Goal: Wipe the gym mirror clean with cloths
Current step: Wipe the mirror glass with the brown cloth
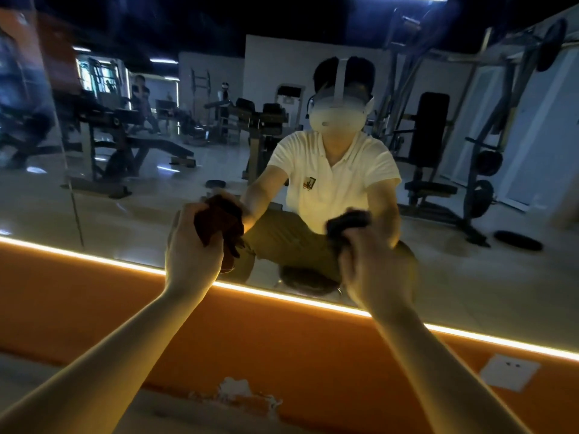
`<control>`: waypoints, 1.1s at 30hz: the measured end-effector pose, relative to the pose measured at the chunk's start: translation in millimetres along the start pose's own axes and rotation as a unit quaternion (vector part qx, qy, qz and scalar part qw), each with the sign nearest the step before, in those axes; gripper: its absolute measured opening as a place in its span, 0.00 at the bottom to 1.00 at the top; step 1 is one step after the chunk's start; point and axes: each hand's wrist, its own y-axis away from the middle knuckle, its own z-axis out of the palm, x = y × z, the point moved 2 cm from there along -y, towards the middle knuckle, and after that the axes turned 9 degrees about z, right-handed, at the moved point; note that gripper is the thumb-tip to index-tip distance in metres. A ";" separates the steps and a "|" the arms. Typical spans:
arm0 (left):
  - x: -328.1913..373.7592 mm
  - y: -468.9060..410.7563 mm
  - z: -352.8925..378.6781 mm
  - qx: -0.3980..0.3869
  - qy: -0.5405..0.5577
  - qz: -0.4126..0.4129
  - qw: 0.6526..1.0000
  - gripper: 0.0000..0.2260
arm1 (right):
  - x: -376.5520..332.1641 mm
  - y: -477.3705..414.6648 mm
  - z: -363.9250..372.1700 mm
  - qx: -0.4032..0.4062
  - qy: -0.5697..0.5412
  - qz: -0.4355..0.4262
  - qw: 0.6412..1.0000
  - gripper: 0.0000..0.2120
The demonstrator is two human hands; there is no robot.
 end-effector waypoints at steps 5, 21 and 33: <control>-5.1 0.0 -4.5 -0.018 0.002 0.020 1.000 0.18 | 5.4 -11.6 -8.0 0.133 -0.084 0.208 0.965 0.08; -34.4 -16.9 -31.2 0.022 -0.003 0.009 1.000 0.18 | -26.3 -4.9 12.3 0.156 -0.057 0.194 0.967 0.11; -42.2 -17.5 -38.4 -0.031 0.004 0.057 0.998 0.17 | -167.5 30.8 109.4 -0.013 -0.065 0.037 0.997 0.12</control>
